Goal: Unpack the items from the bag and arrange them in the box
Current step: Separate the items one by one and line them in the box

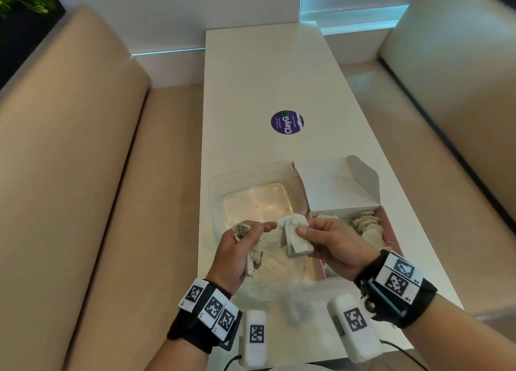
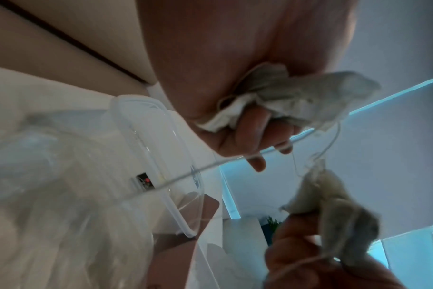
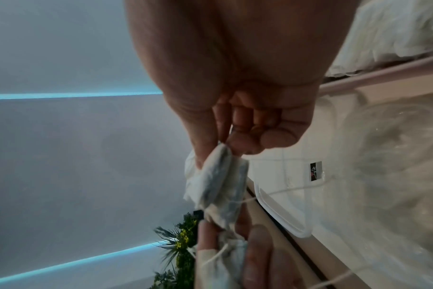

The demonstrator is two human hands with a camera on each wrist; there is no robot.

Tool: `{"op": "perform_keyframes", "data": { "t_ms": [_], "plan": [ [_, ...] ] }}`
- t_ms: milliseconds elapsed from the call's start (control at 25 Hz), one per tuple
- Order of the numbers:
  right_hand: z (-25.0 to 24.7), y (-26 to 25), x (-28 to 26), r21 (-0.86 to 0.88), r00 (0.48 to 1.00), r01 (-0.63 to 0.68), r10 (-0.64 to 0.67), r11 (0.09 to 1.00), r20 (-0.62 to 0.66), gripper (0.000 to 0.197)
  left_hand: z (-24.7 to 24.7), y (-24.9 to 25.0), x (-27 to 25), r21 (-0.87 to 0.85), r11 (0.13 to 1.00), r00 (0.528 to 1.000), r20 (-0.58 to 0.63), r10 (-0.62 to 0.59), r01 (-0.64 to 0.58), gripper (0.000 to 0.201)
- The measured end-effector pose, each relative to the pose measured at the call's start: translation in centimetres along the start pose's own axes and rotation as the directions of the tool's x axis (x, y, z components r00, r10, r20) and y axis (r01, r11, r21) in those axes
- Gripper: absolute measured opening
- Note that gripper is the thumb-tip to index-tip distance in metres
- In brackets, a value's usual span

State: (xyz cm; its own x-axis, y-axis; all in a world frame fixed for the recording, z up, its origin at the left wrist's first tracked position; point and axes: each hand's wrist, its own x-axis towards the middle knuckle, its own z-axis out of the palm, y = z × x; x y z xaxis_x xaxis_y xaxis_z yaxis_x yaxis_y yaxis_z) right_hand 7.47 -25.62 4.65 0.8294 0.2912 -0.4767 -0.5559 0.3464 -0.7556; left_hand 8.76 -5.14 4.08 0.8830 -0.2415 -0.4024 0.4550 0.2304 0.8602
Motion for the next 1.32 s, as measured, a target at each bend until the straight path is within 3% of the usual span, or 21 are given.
{"op": "perform_keyframes", "data": {
  "t_ms": [120, 200, 360, 560, 760, 880, 1080, 1200, 1320],
  "plan": [
    [0.5, 0.3, 0.3, -0.024, 0.997, -0.022, 0.02, 0.999, -0.072, 0.029, 0.6, 0.0, -0.1, -0.168, 0.984, 0.997, 0.065, -0.041, 0.052, 0.012],
    [0.7, 0.6, 0.5, -0.064, 0.993, -0.035, 0.028, 0.997, -0.115, 0.036, 0.9, -0.1, -0.2, -0.119, 0.99, 0.995, 0.078, -0.063, 0.072, 0.008],
    [0.6, 0.9, 0.7, -0.094, 0.99, -0.049, 0.036, 0.994, -0.134, 0.055, 1.3, -0.8, 0.1, -0.006, 0.998, 0.998, 0.005, -0.062, 0.062, 0.011],
    [-0.6, 1.0, 0.7, -0.069, 0.983, 0.057, -0.068, 0.996, -0.17, 0.082, 1.7, -0.7, 0.4, -0.071, 0.994, 0.982, -0.164, -0.095, 0.085, 0.011],
    [0.1, -0.1, -0.3, -0.064, 1.0, 0.004, -0.002, 0.998, 0.022, 0.045, 2.0, -0.7, 1.2, -0.081, 0.996, 0.959, -0.279, -0.046, 0.024, 0.017],
    [1.3, 0.7, 0.5, -0.144, 0.997, -0.046, 0.055, 0.988, 0.055, 0.045, 2.9, -0.6, 1.4, -0.06, 0.998, 0.967, -0.253, -0.015, -0.001, 0.022],
    [1.8, 1.1, 1.6, -0.238, 0.997, -0.022, 0.002, 0.971, -0.082, 0.036, 3.0, -0.4, 1.6, -0.183, 0.982, 0.979, -0.19, -0.074, 0.038, 0.027],
    [0.8, 1.5, 1.6, -0.198, 0.996, -0.037, 0.021, 0.979, -0.087, 0.055, 2.3, -0.2, 1.5, -0.349, 0.933, 0.979, -0.145, -0.143, 0.084, 0.025],
    [-0.2, 1.8, 1.4, -0.049, 0.995, -0.088, 0.085, 0.995, -0.055, 0.052, 1.4, -0.3, 1.7, -0.387, 0.914, 0.974, -0.129, -0.187, 0.124, 0.022]
  ]
}}
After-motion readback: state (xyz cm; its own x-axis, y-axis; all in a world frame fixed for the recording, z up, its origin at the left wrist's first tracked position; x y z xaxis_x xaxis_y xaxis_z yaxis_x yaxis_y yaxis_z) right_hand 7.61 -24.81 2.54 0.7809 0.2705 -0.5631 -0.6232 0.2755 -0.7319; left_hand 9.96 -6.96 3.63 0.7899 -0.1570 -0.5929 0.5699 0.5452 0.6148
